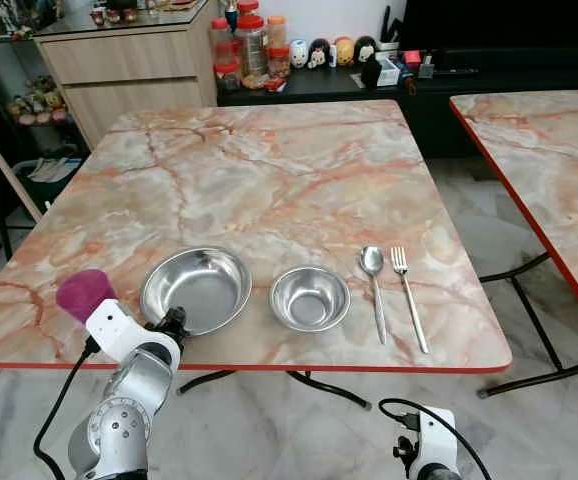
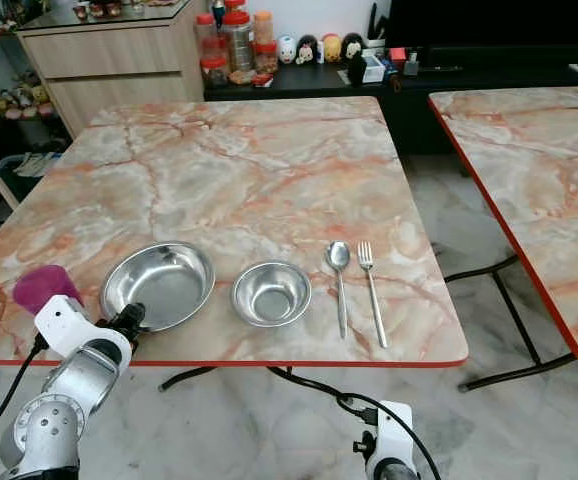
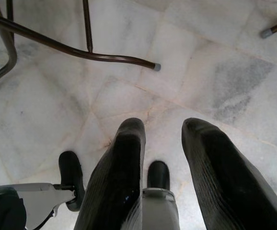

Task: Setting the table

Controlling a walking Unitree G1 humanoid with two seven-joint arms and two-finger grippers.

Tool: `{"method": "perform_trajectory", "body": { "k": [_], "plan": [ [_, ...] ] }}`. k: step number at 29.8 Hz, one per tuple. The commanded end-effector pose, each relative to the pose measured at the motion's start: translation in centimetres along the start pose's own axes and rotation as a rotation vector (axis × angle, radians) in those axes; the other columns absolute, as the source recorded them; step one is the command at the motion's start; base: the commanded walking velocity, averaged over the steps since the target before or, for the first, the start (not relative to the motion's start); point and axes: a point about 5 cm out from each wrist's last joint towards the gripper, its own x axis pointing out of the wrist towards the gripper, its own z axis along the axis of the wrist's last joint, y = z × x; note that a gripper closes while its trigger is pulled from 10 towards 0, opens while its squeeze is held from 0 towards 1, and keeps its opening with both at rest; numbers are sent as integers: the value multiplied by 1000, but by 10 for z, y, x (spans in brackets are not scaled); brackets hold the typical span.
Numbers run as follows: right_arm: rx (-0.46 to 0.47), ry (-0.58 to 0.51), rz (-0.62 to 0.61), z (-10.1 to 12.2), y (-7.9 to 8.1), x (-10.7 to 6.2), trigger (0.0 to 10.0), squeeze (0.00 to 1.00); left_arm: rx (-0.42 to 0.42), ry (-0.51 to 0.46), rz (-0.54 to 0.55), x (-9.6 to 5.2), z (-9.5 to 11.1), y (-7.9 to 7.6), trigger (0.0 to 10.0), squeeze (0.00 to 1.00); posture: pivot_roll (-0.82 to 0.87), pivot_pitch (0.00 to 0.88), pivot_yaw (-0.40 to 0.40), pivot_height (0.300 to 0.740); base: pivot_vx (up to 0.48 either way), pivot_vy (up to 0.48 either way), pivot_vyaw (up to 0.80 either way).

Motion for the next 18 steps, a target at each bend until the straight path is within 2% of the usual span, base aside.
{"method": "perform_trajectory", "body": {
  "k": [1, 2, 3, 4, 5, 18],
  "plan": [
    [15, -7, -5, 1, 1, 0, 10000, 0, 5, 6, 21, 3, -2, -4, 10000, 0, 83, 27, 91, 740, 0, 0, 0],
    [16, -8, -5, 1, 1, 0, 10000, 0, 13, 6, 25, 3, -2, -5, 9059, 0, 82, 28, 93, 740, 0, 0, 0],
    [18, -8, -7, 1, 1, 0, 10000, 0, 13, 4, 28, 3, -2, -6, 1725, 0, 80, 27, 93, 740, 0, 0, 0],
    [19, -8, -7, 1, 1, 0, 10000, 0, 13, 3, 28, 3, -2, -6, 1725, 0, 80, 27, 93, 740, 0, 0, 0],
    [19, -8, -7, 1, 1, 0, 10000, 0, 13, 3, 28, 3, -2, -6, 0, 0, 78, 26, 94, 740, 0, 0, 0],
    [24, -8, -19, 2, -3, 0, 10000, 0, -8, -27, 39, 5, 2, -9, 0, 0, 81, 23, 84, 740, 0, 0, 0]
  ]
}}
